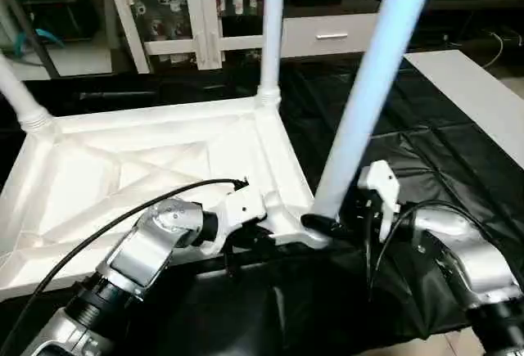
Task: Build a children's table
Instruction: Rotate leg to tighten
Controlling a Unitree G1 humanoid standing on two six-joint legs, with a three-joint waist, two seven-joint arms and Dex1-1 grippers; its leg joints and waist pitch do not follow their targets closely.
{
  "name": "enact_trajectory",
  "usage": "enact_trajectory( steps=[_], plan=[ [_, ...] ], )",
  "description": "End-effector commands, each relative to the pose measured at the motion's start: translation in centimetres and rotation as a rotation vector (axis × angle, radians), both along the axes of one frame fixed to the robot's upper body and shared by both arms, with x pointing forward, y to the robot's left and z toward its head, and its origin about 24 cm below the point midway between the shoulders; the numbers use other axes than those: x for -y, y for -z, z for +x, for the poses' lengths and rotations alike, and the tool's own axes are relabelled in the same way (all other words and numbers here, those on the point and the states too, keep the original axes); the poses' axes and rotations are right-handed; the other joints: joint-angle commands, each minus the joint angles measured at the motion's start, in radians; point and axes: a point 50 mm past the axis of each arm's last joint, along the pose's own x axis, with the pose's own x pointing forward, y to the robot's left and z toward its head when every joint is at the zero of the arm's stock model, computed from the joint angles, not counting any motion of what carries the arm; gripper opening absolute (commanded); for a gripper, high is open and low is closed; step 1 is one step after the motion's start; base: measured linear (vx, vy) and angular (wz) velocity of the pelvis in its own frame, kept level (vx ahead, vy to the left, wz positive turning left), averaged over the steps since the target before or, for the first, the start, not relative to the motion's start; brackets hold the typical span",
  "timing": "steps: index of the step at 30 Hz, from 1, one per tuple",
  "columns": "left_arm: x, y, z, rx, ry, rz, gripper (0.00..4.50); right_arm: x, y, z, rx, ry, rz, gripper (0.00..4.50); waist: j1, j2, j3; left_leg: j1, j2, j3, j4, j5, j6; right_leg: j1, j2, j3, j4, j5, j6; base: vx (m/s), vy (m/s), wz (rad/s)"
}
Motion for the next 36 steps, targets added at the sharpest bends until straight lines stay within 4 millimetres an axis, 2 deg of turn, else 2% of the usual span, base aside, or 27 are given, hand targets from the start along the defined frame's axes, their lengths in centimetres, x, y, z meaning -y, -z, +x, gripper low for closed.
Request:
enact_trajectory(
  steps=[1, 2, 6, 7, 11, 12, 13, 16, 20, 21, 25, 27, 28, 29, 32, 34, 36],
  plan=[
    [0.3, 0.5, -0.4, -0.037, 0.033, 0.005, 0.00, -0.2, 0.0, 0.2, 0.005, -0.016, -0.012, 4.10, -0.004, -0.014, -0.056, 0.034, 0.063, -0.029, -0.080, -0.270, 0.023, 0.026, -0.042, 0.021, -0.058, -0.241, -0.224, 0.000, 0.000, 0.00],
    [0.4, 0.5, -0.3, -0.036, 0.028, 0.005, 0.00, -0.4, 0.1, 0.4, 0.002, -0.021, -0.009, 3.94, -0.004, -0.012, -0.056, 0.034, 0.063, -0.029, -0.080, -0.267, 0.023, 0.027, -0.040, 0.020, -0.056, -0.233, -0.223, 0.000, 0.000, 0.00],
    [0.4, 0.5, -0.2, -0.036, 0.030, 0.011, 0.00, -0.7, 0.0, 0.6, -0.001, -0.052, -0.016, 3.72, -0.005, -0.014, -0.056, 0.035, 0.062, -0.029, -0.078, -0.271, 0.027, 0.028, -0.040, 0.020, -0.056, -0.235, -0.225, 0.000, 0.000, 0.00],
    [0.3, 0.5, -0.1, -0.033, 0.029, 0.017, 0.00, -0.7, 0.1, 0.6, 0.001, -0.063, -0.027, 3.50, -0.004, -0.017, -0.056, 0.034, 0.063, -0.029, -0.078, -0.271, 0.029, 0.029, -0.042, 0.020, -0.056, -0.244, -0.225, 0.000, 0.000, 0.00],
    [0.2, 0.5, 0.0, -0.034, 0.022, 0.016, 0.00, -0.5, 0.4, 0.4, -0.003, -0.086, -0.051, 3.19, -0.005, -0.017, -0.055, 0.035, 0.063, -0.030, -0.078, -0.291, 0.020, 0.026, -0.043, 0.020, -0.061, -0.295, -0.211, 0.000, 0.000, 0.00],
    [0.1, 0.6, 0.0, -0.033, 0.019, 0.019, 0.00, -0.4, 0.5, 0.4, -0.004, -0.091, -0.058, 3.19, -0.005, -0.013, -0.055, 0.036, 0.063, -0.030, -0.079, -0.293, 0.017, 0.026, -0.043, 0.020, -0.061, -0.297, -0.209, 0.000, 0.000, 0.00],
    [0.1, 0.6, 0.0, -0.033, 0.017, 0.021, 0.00, -0.3, 0.6, 0.3, -0.006, -0.097, -0.067, 2.99, -0.007, -0.015, -0.056, 0.035, 0.063, -0.031, -0.079, -0.295, 0.015, 0.026, -0.041, 0.019, -0.060, -0.293, -0.208, 0.000, 0.000, 0.00],
    [0.1, 0.6, 0.1, -0.032, 0.017, 0.020, 0.00, 0.0, 0.8, 0.1, -0.012, -0.119, -0.087, 2.76, -0.006, -0.017, -0.057, 0.036, 0.063, -0.030, -0.077, -0.286, 0.020, 0.027, -0.041, 0.020, -0.059, -0.269, -0.215, 0.000, 0.000, 0.00],
    [0.1, 0.7, 0.1, -0.031, 0.016, 0.020, 0.00, 0.2, 0.9, 0.0, -0.015, -0.122, -0.094, 2.68, -0.005, -0.017, -0.059, 0.034, 0.063, -0.028, -0.074, -0.252, 0.039, 0.030, -0.040, 0.019, -0.054, -0.220, -0.230, 0.000, 0.000, 0.00],
    [0.1, 0.7, 0.1, -0.031, 0.014, 0.019, 0.00, 0.2, 1.0, 0.0, -0.016, -0.120, -0.095, 2.66, -0.004, -0.021, -0.059, 0.034, 0.063, -0.027, -0.072, -0.244, 0.048, 0.030, -0.042, 0.019, -0.054, -0.223, -0.234, 0.000, 0.000, 0.00],
    [0.0, 0.9, 0.0, -0.034, 0.008, 0.018, 0.00, 0.0, 1.1, 0.2, -0.015, -0.118, -0.095, 2.64, -0.005, -0.019, -0.058, 0.035, 0.063, -0.028, -0.073, -0.253, 0.046, 0.029, -0.041, 0.018, -0.055, -0.248, -0.229, 0.000, 0.000, 0.00],
    [0.1, 0.8, 0.1, -0.032, 0.006, 0.017, 0.00, -0.1, 1.0, 0.3, -0.017, -0.121, -0.092, 2.64, -0.006, -0.021, -0.058, 0.035, 0.063, -0.028, -0.073, -0.255, 0.044, 0.029, -0.040, 0.018, -0.055, -0.247, -0.229, 0.000, 0.000, 0.00],
    [0.1, 0.8, 0.2, -0.032, 0.006, 0.016, 0.00, -0.1, 1.0, 0.3, -0.018, -0.122, -0.091, 2.64, -0.005, -0.027, -0.058, 0.034, 0.063, -0.028, -0.072, -0.253, 0.047, 0.031, -0.042, 0.018, -0.054, -0.252, -0.228, 0.000, 0.000, 0.00],
    [0.2, 0.7, 0.3, -0.024, -0.003, 0.007, 0.00, -0.1, 1.1, 0.3, -0.022, -0.120, -0.088, 2.64, -0.005, -0.024, -0.058, 0.035, 0.063, -0.028, -0.072, -0.257, 0.046, 0.028, -0.042, 0.019, -0.056, -0.263, -0.226, 0.000, 0.000, 0.00],
    [0.4, 0.6, 0.5, -0.013, -0.032, -0.005, 0.00, -0.1, 1.4, 0.5, -0.019, -0.085, -0.089, 2.64, -0.007, -0.027, -0.056, 0.035, 0.064, -0.029, -0.074, -0.278, 0.036, 0.027, -0.041, 0.018, -0.059, -0.288, -0.218, 0.000, 0.000, 0.00],
    [0.6, 0.7, 1.0, -0.001, -0.093, -0.021, 0.00, -0.2, 1.9, 1.3, 0.001, 0.046, -0.099, 2.64, -0.011, -0.025, -0.052, 0.037, 0.062, -0.029, -0.078, -0.316, 0.013, 0.020, -0.040, 0.019, -0.064, -0.335, -0.206, 0.000, 0.000, 0.00],
    [1.0, 0.9, 1.5, 0.004, -0.136, -0.029, 0.00, -0.5, 2.4, 2.2, 0.012, 0.189, -0.093, 2.64, -0.019, -0.028, -0.050, 0.037, 0.059, -0.034, -0.081, -0.378, -0.018, 0.018, -0.040, 0.016, -0.070, -0.419, -0.179, 0.000, 0.000, 0.00]
  ],
)
